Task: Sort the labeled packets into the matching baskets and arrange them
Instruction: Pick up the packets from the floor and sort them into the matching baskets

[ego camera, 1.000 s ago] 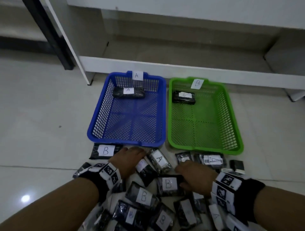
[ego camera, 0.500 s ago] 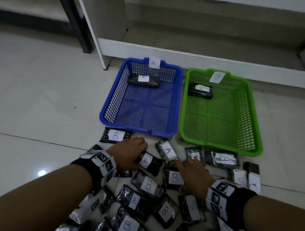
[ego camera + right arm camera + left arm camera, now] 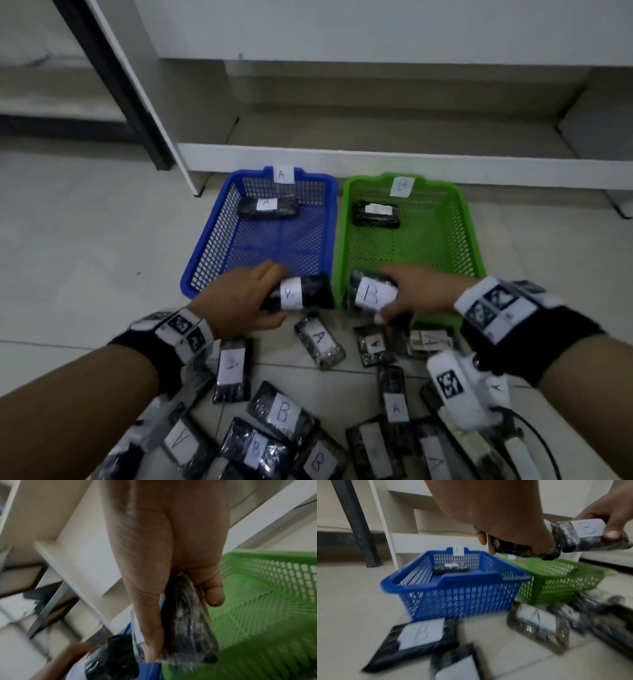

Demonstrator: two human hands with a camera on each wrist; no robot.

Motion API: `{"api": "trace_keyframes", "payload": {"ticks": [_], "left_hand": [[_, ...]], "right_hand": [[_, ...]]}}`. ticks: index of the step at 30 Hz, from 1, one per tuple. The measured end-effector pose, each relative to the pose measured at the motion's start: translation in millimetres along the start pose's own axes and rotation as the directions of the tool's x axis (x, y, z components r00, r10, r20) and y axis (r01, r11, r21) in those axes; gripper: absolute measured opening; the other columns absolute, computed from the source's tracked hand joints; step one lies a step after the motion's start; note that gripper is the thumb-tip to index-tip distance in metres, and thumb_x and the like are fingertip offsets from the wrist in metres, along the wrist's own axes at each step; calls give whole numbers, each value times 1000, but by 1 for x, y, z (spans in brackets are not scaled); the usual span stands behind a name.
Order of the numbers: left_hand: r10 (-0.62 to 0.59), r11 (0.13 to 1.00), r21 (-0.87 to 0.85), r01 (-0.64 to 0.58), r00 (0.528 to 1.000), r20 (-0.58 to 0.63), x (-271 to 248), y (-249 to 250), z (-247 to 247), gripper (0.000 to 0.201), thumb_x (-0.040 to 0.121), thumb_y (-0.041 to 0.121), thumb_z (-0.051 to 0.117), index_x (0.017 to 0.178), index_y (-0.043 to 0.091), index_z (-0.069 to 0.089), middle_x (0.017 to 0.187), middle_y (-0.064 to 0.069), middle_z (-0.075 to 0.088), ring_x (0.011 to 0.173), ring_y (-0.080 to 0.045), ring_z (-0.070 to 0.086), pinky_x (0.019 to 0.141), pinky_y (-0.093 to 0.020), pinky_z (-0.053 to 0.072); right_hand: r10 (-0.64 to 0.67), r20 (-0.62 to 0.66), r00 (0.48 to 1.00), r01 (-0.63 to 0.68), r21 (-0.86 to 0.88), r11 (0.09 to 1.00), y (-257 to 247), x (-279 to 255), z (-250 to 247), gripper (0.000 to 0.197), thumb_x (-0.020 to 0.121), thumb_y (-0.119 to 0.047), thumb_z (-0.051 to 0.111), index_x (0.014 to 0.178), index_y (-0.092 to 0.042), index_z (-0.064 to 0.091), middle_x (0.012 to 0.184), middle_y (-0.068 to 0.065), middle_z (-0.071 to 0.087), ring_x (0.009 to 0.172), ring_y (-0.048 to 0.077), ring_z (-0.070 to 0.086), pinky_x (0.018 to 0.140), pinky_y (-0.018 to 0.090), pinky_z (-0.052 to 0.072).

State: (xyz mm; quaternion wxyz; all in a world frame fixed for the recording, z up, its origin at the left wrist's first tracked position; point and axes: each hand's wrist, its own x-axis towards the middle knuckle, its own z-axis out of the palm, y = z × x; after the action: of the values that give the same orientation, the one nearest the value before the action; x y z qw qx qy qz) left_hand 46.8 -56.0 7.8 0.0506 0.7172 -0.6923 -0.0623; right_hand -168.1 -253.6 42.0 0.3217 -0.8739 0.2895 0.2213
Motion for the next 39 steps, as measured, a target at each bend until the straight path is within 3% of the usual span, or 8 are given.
{"api": "trace_keyframes", "payload": {"ticks": [5, 11, 14, 20, 25, 31, 35, 39], "left_hand": [[-153, 988, -17, 152, 987, -55, 82, 19, -18, 48, 78, 44, 66, 116, 20, 48, 105, -3, 57, 83, -24, 59, 69, -34, 47], [-306, 951, 54, 304, 951, 42, 164, 60, 10, 49, 82, 46, 63, 118, 17, 46, 109, -8, 61, 98, -29, 59, 82, -38, 47], [-335, 942, 29, 334, 933, 134, 185, 80, 34, 51, 83, 42, 65, 120, 14, 44, 115, -10, 59, 103, -29, 58, 82, -39, 48], [-350, 931, 176, 320, 919, 183, 192, 101, 76, 62, 82, 52, 61, 125, 11, 43, 121, -10, 56, 110, -27, 54, 88, -36, 44], [-357, 932, 182, 313, 877, 322, 180, 101, 95, 61, 82, 42, 66, 127, 9, 41, 127, -11, 52, 113, -29, 53, 89, -38, 46], [-295, 948, 215, 236, 906, 303, 177, 101, 94, 52, 84, 38, 64, 122, 9, 44, 123, -10, 54, 109, -29, 55, 85, -36, 45], [-234, 964, 195, 183, 931, 282, 174, 96, 88, 53, 88, 45, 56, 127, 12, 43, 128, -9, 50, 117, -29, 49, 96, -38, 39], [-28, 998, 58, 21, 993, 119, 156, 97, 74, 46, 91, 37, 49, 132, 17, 42, 127, -5, 51, 117, -25, 48, 100, -36, 32]], "right_hand": [[228, -275, 934, -90, 437, 895, 50, -3, -38, 37, 83, -17, 68, 109, -15, 41, 86, -2, 57, 70, 15, 56, 52, 24, 44], [461, -400, 792, -192, 553, 811, 111, 10, -30, 43, 79, -11, 68, 114, -6, 43, 113, 20, 59, 94, 38, 61, 81, 50, 54], [489, -441, 753, -171, 587, 792, 125, 20, -24, 58, 78, -7, 69, 126, -8, 36, 118, 22, 57, 97, 40, 60, 82, 51, 53], [309, -496, 811, -62, 452, 890, 123, 42, -6, 38, 88, -2, 49, 125, -13, 43, 112, 18, 60, 83, 28, 55, 65, 29, 40], [275, -535, 799, -6, 449, 894, 122, 63, 8, 33, 90, -2, 49, 122, -6, 42, 108, 18, 61, 84, 28, 58, 68, 36, 47], [480, -368, 796, -253, 518, 817, 128, 80, 27, 41, 93, -7, 49, 128, 5, 30, 120, 26, 52, 106, 36, 55, 78, 38, 42], [482, -354, 801, -438, 202, 876, 143, 95, 36, 57, 88, -18, 58, 134, 5, 33, 133, 24, 43, 119, 37, 46, 96, 38, 40], [410, -304, 860, -361, 203, 910, 150, 102, 38, 16, 91, -18, 48, 78, -8, 45, 77, 12, 47, 66, 23, 48, 54, 27, 36]]}}
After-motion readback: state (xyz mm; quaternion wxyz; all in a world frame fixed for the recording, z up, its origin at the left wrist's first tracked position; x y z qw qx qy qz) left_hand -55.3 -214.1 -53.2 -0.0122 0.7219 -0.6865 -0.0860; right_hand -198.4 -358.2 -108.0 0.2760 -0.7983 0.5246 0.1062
